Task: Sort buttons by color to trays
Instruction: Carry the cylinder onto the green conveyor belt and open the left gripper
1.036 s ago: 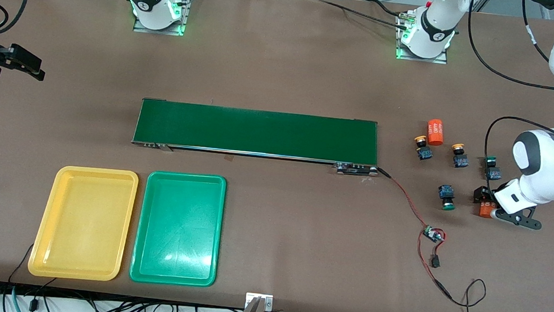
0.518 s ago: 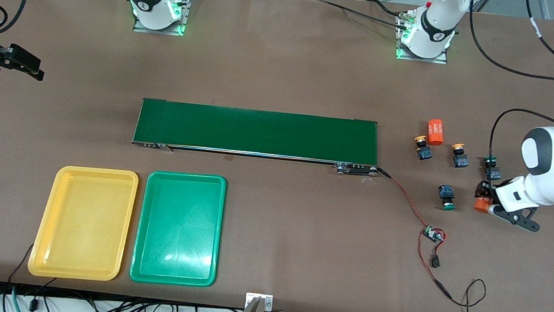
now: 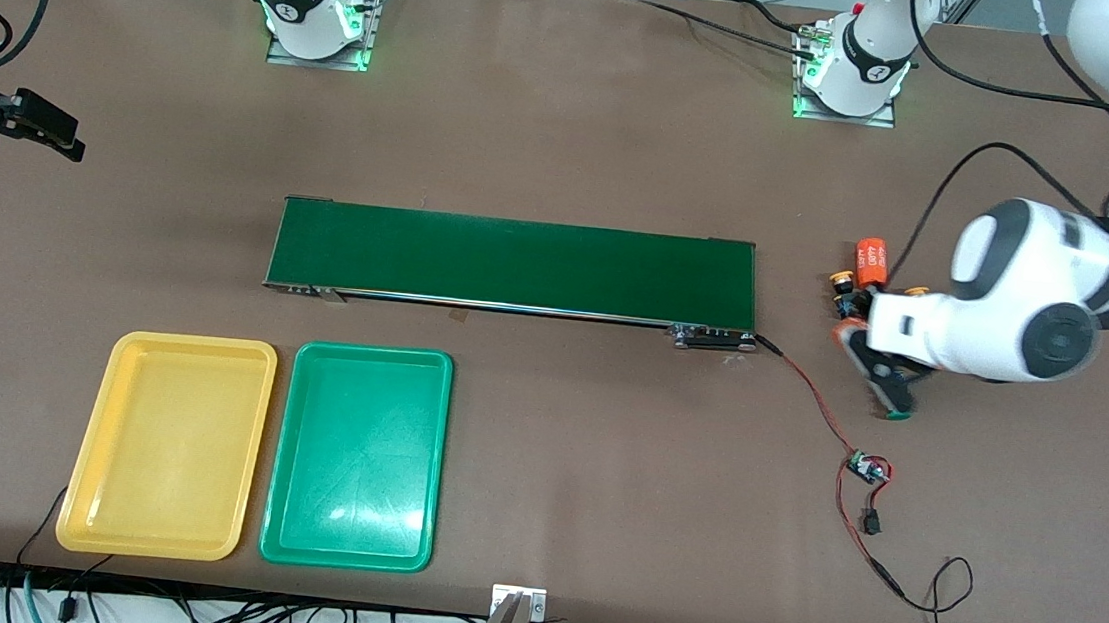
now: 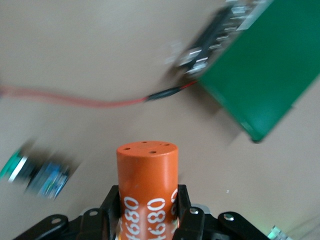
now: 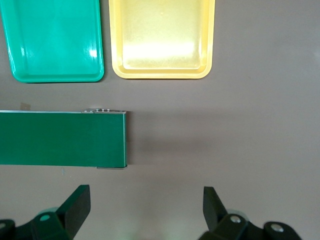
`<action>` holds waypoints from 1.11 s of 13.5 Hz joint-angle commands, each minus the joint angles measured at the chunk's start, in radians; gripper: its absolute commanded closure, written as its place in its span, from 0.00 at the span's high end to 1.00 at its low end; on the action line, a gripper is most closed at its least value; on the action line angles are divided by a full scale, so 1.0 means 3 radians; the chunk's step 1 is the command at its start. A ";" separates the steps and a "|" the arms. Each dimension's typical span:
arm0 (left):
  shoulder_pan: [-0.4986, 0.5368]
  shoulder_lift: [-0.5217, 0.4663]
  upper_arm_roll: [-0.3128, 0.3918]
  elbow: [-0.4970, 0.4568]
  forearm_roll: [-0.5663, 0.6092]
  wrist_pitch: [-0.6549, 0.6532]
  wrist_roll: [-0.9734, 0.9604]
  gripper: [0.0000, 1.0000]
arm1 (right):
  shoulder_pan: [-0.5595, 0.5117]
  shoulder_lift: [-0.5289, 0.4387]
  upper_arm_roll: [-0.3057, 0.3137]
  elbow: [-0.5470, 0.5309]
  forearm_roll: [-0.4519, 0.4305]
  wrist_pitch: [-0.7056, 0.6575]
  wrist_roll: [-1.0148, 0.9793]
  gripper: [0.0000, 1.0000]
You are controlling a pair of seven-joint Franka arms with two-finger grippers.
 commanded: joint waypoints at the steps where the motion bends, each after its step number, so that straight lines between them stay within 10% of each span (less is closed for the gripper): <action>1: 0.0036 0.0025 -0.0377 -0.0079 0.0049 0.0098 0.0466 0.22 | -0.0025 -0.0033 0.0017 -0.0054 0.0018 0.0037 0.0027 1.00; 6: 0.0036 0.0005 -0.0935 -0.0707 0.0218 0.0869 0.0753 0.18 | -0.0036 -0.0028 0.0012 -0.0059 0.0018 0.0063 0.0027 1.00; 11: -0.0066 0.0097 -0.0961 -0.0882 0.0622 0.1193 0.0758 0.23 | -0.0077 -0.0023 0.0012 -0.0075 0.0100 0.0083 0.0027 1.00; 12: -0.0107 0.0107 -0.0956 -0.0892 0.0632 0.1203 0.0758 0.43 | -0.0082 -0.0023 0.0007 -0.0075 0.0105 0.0083 0.0027 1.00; 13: -0.0138 0.0112 -0.0956 -0.0903 0.0663 0.1239 0.0763 0.97 | -0.0102 -0.0023 0.0007 -0.0080 0.0105 0.0083 0.0027 1.00; 15: -0.0108 0.0087 -0.0961 -0.0882 0.0734 0.1208 0.0722 1.00 | -0.0153 -0.0023 0.0007 -0.0121 0.0115 0.0109 0.0027 1.00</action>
